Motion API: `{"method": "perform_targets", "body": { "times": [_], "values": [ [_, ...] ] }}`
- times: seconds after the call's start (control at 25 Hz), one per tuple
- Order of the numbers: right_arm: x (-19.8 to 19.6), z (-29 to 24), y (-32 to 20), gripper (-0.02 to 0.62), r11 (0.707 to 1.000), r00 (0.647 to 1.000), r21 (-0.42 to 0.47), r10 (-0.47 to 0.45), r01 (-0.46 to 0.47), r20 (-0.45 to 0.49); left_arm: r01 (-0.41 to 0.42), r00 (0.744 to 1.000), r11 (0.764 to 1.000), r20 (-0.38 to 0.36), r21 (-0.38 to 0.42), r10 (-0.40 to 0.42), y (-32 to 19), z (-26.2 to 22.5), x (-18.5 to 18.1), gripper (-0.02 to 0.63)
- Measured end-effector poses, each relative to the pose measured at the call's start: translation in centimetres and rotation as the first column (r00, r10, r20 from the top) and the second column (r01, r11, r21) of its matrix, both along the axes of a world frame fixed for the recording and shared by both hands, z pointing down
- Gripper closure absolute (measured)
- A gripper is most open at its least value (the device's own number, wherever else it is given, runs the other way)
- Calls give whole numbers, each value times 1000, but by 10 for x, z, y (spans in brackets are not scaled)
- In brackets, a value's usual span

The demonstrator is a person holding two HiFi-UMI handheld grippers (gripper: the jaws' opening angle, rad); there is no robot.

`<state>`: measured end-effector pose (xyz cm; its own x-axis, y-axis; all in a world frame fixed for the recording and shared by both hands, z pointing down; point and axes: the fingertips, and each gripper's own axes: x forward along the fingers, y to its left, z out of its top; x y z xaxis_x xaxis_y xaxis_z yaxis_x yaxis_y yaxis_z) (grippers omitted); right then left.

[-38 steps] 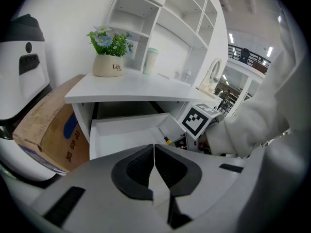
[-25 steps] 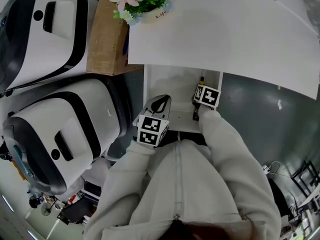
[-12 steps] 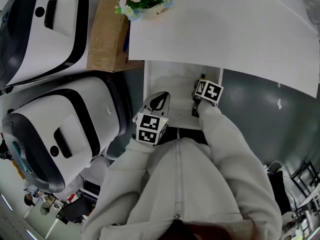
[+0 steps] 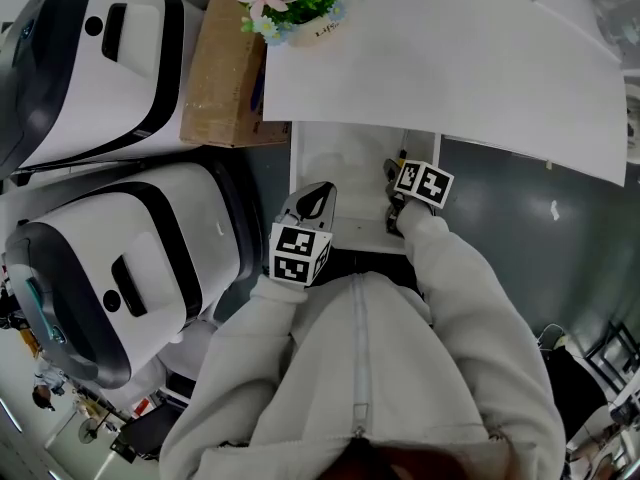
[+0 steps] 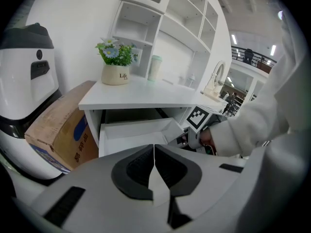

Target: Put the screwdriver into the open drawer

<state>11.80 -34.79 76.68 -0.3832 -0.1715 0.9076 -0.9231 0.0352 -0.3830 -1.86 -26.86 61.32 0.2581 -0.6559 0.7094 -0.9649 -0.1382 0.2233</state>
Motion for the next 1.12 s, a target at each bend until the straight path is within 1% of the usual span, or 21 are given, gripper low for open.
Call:
{"method": "perform_targets", "body": {
  "times": [0.16, 0.28, 0.44, 0.56, 0.72, 0.8, 0.92, 1.0, 1.12],
  "values": [
    [4, -23, -3, 308, 999, 998, 27, -29, 28, 50, -7, 1000, 999, -4, 32, 7, -3, -14, 0, 586],
    [5, -42, 0, 302, 998, 992, 40, -55, 51, 116, -23, 1000, 998, -8, 64, 23, -6, -26, 0, 585],
    [2, -74, 5, 302, 995, 970, 65, -85, 72, 227, -43, 999, 994, -5, 98, 44, -12, -40, 0, 585],
    [3, -99, 7, 302, 994, 952, 92, -88, 64, 294, -51, 999, 992, -4, 119, 52, -18, -50, -1, 586],
    [12, -130, 3, 302, 989, 934, 146, -73, 22, 350, -56, 998, 989, -1, 139, 57, -22, -62, -5, 585],
    [18, -151, -2, 302, 985, 918, 172, -40, -31, 396, -56, 998, 987, -1, 149, 57, -25, -67, -7, 585],
    [27, -184, -9, 302, 969, 890, 222, -7, -107, 457, -53, 999, 984, 3, 168, 53, -28, -78, -13, 585],
    [33, -201, -13, 302, 957, 881, 260, -12, -127, 472, -47, 999, 982, 3, 182, 47, -30, -87, -16, 586],
    [41, -226, -21, 304, 938, 873, 321, -45, -130, 486, -43, 999, 977, 1, 211, 44, -36, -101, -19, 586]
  ]
}}
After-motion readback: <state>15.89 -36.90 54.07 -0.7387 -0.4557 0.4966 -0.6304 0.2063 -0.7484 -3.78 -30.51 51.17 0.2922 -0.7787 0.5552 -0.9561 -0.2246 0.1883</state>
